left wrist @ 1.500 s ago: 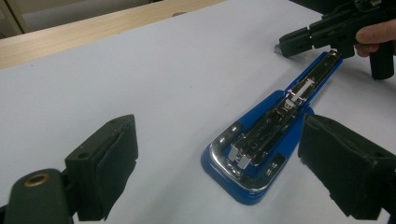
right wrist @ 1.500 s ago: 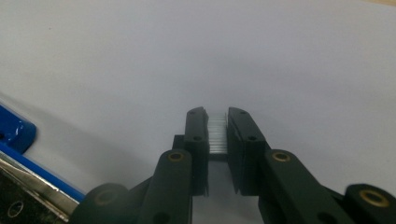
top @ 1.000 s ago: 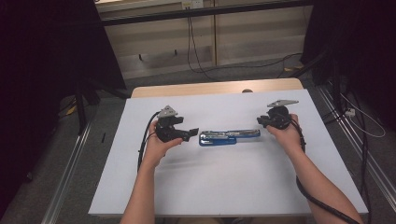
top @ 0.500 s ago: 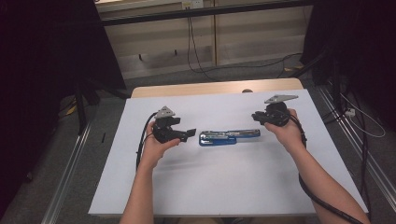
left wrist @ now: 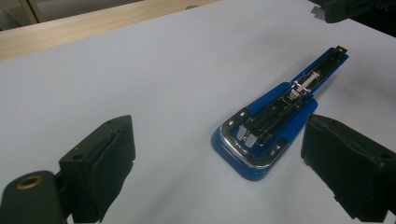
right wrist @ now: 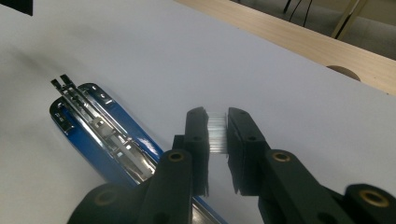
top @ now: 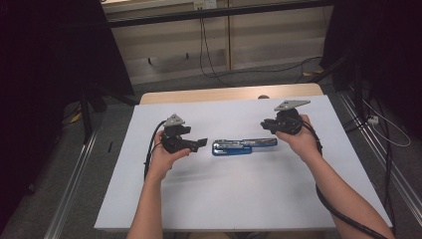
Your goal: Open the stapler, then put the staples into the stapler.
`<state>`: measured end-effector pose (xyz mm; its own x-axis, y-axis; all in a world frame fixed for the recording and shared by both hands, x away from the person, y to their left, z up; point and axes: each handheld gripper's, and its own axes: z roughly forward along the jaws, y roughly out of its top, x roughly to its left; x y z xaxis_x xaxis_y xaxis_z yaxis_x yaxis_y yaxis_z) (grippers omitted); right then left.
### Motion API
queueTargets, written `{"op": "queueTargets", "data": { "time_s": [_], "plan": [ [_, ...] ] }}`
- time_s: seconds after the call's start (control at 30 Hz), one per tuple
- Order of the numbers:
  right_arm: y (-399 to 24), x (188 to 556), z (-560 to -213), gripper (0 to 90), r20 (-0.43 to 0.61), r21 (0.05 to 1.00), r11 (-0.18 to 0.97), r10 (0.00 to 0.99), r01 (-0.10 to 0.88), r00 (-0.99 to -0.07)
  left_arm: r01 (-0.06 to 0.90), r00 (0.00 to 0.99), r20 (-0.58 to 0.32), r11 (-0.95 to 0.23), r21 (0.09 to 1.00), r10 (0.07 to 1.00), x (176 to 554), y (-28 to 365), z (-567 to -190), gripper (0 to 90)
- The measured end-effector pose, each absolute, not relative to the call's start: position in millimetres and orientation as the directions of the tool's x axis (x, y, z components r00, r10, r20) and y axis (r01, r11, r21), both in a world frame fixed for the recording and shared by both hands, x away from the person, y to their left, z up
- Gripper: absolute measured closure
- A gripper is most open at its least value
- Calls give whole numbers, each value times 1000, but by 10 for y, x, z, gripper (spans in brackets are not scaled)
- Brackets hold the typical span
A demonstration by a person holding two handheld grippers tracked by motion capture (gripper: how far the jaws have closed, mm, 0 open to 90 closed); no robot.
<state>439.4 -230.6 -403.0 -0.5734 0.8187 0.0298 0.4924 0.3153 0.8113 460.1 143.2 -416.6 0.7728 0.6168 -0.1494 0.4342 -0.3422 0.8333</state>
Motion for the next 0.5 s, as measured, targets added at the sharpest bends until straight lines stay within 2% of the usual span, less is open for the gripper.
{"op": "queueTargets", "data": {
  "time_s": [0.5],
  "plan": [
    [-2208,4406,-3968,793,24,818,341,785,464,-619,437,769,-149,-342,832,622,4587,1468,-4167,97]
  ]
}}
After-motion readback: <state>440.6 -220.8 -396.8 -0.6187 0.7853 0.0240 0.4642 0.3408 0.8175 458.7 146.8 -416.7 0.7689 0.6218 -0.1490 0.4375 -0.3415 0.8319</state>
